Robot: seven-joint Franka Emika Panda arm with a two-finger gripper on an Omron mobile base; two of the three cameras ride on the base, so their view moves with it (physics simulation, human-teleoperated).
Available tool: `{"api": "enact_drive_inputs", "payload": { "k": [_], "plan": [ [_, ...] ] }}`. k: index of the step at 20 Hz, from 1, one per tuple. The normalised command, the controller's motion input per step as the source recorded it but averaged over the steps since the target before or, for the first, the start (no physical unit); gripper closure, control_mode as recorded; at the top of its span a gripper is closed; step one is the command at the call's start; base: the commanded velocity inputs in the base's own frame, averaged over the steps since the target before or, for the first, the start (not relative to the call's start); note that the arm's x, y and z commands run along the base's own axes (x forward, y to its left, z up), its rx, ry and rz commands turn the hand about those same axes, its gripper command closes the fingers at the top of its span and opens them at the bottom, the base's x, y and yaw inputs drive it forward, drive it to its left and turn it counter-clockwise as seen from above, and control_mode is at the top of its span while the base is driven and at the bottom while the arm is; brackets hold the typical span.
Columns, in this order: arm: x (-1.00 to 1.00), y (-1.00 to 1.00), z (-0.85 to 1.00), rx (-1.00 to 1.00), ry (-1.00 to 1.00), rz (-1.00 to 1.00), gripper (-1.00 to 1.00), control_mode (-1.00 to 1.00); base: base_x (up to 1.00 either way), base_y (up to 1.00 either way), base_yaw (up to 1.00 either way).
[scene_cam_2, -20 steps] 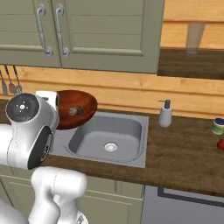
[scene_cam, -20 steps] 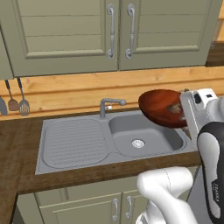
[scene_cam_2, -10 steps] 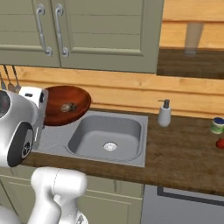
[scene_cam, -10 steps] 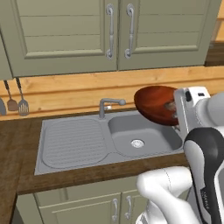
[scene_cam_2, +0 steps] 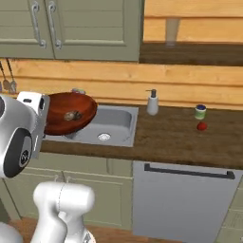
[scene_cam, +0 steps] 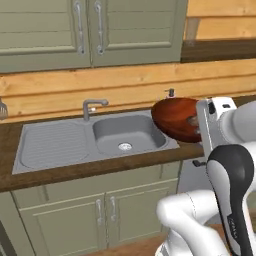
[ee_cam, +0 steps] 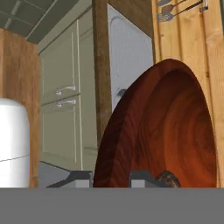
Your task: Pick the mushroom from the sink and place it in the bowl. Then pick the bowl and place it in the microwave. Then close the microwave door and press the start button.
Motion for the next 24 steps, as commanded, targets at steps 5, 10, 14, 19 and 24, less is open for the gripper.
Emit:
{"api": "enact_drive_inputs", "payload": {
  "k": [5, 10, 14, 19, 24],
  "plan": [
    [0.0, 0.0, 0.0, 0.0, 0.0, 0.0, 1.0, 1.0, -0.6, -0.68, -0.6],
    [0.0, 0.0, 0.0, 0.0, 0.0, 0.0, 1.0, 1.0, 0.0, -0.01, -0.99],
    [0.0, 0.0, 0.0, 0.0, 0.0, 0.0, 1.0, 1.0, 0.0, 0.0, -1.0],
    [0.0, 0.0, 0.0, 0.0, 0.0, 0.0, 1.0, 1.0, 0.0, 0.0, -1.0],
    [0.0, 0.0, 0.0, 0.0, 0.0, 0.0, 1.0, 1.0, 0.0, 0.01, -1.0]
  ]
}}
